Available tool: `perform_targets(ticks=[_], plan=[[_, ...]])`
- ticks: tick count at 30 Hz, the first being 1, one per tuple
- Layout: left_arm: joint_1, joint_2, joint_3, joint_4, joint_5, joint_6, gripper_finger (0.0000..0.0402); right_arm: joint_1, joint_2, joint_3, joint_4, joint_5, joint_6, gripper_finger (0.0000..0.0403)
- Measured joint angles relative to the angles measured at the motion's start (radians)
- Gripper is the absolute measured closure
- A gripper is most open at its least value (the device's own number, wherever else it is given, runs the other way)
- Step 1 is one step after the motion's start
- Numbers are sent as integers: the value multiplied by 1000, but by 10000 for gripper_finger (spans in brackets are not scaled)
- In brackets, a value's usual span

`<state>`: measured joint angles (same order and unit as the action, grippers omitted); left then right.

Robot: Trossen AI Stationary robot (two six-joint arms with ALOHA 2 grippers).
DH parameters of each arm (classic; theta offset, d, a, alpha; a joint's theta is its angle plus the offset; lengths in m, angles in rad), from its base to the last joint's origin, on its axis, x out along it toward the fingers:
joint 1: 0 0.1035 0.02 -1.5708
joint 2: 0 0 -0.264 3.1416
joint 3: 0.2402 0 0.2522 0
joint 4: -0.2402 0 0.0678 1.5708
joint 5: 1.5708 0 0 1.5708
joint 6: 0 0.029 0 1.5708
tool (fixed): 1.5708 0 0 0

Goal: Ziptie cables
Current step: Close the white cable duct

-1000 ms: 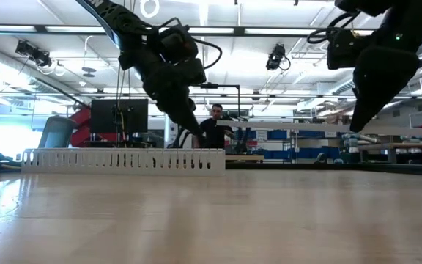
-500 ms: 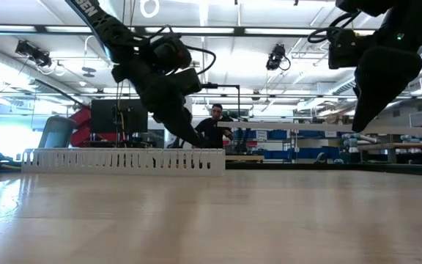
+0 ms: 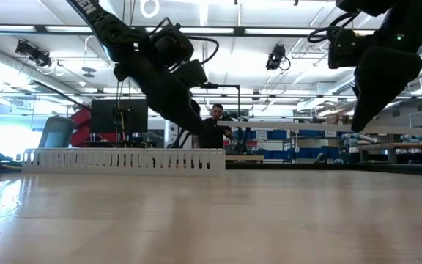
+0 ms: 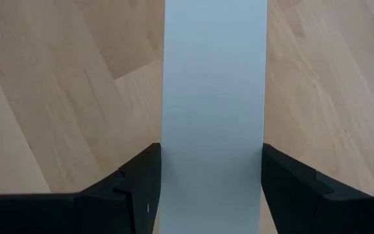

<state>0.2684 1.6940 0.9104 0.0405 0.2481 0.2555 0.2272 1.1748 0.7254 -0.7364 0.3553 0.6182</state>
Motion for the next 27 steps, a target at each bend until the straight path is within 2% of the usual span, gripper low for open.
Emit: perform_targets(ticks=[8, 17, 27], plan=[[-2, 102, 2, 54, -10, 0, 46, 0, 0, 0, 1, 1, -1, 183], [-2, 112, 3, 67, -2, 27, 55, 0, 0, 0, -1, 1, -1, 182], [-2, 112, 2, 56, -3, 54, 140, 0, 0, 0, 1, -16, -20, 183]])
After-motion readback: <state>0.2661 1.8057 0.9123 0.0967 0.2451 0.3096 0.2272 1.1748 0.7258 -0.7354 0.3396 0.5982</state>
